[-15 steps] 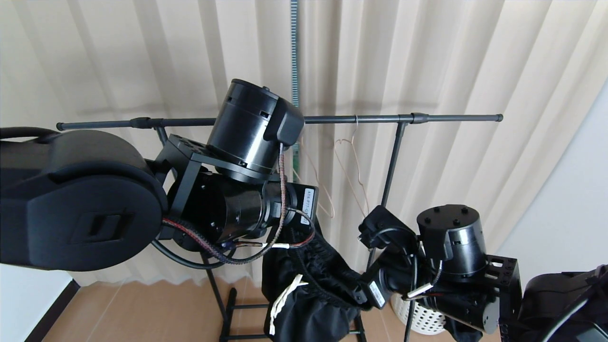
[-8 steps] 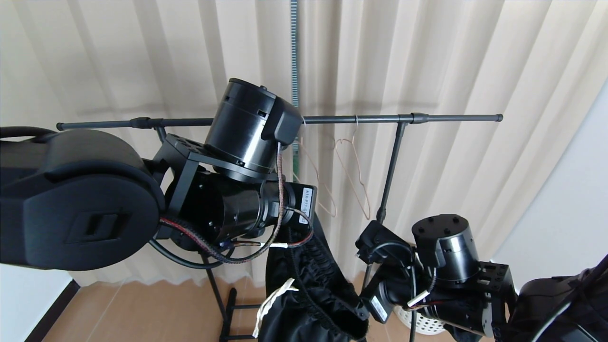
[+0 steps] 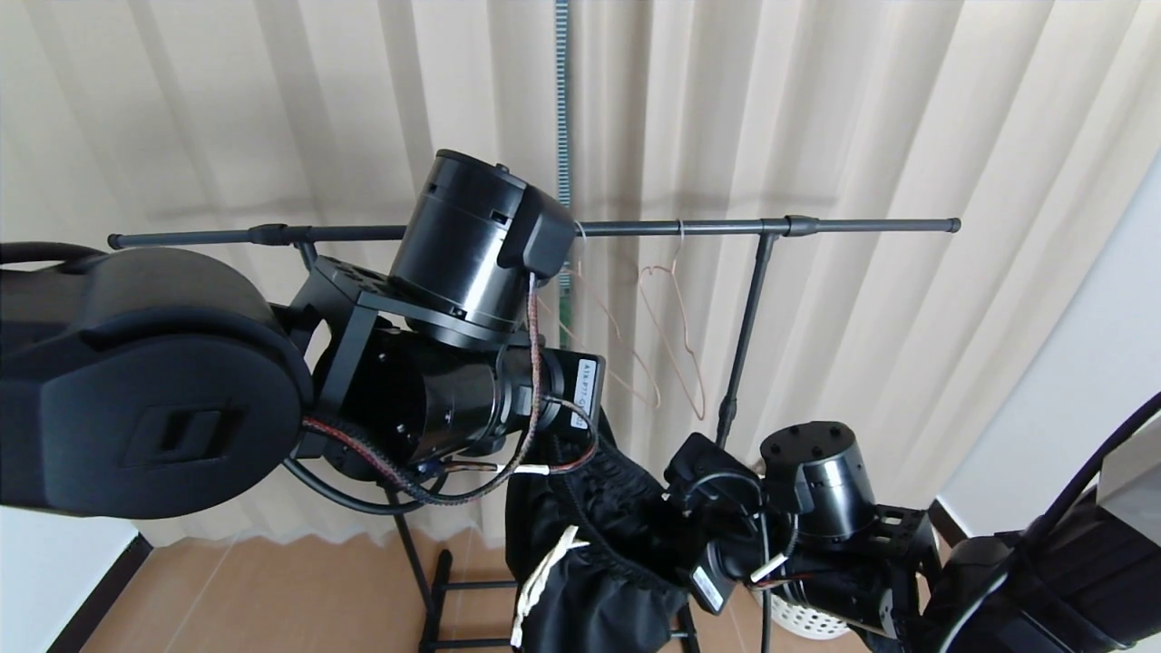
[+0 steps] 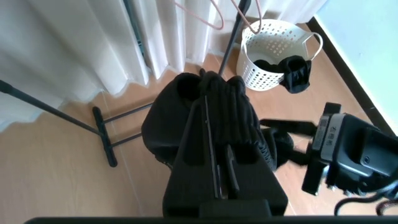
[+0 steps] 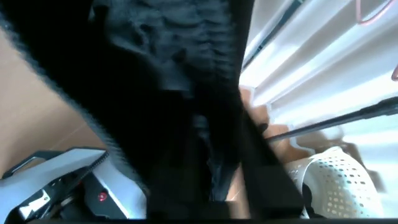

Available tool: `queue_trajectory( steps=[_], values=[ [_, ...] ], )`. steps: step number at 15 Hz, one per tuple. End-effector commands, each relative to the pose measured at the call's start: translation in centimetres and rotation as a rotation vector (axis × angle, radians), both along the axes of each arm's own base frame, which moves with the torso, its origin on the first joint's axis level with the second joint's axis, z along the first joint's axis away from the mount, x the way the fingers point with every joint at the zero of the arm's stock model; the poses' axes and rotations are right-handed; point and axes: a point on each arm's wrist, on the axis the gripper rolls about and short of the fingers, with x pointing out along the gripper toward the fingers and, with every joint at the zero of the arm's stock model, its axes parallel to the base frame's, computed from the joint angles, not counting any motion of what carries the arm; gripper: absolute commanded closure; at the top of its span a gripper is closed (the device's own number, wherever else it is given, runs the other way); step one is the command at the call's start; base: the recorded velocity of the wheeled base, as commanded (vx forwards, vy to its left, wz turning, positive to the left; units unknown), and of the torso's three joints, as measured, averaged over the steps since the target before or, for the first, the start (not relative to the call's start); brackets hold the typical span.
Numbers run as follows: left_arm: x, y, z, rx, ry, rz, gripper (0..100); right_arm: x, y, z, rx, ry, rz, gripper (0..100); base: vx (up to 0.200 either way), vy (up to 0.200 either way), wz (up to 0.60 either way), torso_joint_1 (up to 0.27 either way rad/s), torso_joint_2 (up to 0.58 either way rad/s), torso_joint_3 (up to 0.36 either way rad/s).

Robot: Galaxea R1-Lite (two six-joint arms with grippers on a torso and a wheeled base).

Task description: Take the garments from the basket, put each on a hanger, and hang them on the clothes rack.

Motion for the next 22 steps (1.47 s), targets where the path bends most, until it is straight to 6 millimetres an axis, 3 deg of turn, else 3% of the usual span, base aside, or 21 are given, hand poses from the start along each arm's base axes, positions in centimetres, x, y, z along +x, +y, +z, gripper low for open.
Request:
queue_trajectory(
  steps=[1,3,4,6,7,14,22],
  values=[
    [0.0,0.1,-0.2,0.005,0.006,0.0,100,0.6,-0.4,-0.4,-0.002,0.003,-0.022,100,0.0,0.0,0.0,0.0,0.0,0.0],
    [-0.1,0.2,-0.3,0.009,0.009,0.003,100,0.8,-0.7,-0.2,0.001,-0.004,-0.033,100,0.0,0.0,0.0,0.0,0.0,0.0],
    [0.2,1.4,-1.5,0.037,0.045,0.029,100,2.4,-2.7,1.4,0.03,-0.048,-0.112,100,0.0,0.0,0.0,0.0,0.0,0.0],
    [0.3,2.6,-3.1,0.081,0.087,0.051,100,3.4,-4.5,3.2,0.062,-0.102,-0.178,100,0.0,0.0,0.0,0.0,0.0,0.0],
    [0.1,2.7,-3.6,0.085,0.103,0.041,0,3.5,-5.0,3.8,0.071,-0.118,-0.194,100,0.0,0.0,0.0,0.0,0.0,0.0],
    [0.3,2.6,-4.1,0.037,0.166,-0.06,0,4.0,-8.3,7.9,0.12,-0.245,-0.292,100,0.0,0.0,0.0,0.0,0.0,0.0],
    [5.9,-0.3,-8.1,0.056,0.111,0.035,0,4.8,-12.5,9.4,0.032,-0.349,-0.393,100,0.0,0.0,0.0,0.0,0.0,0.0]
  ],
)
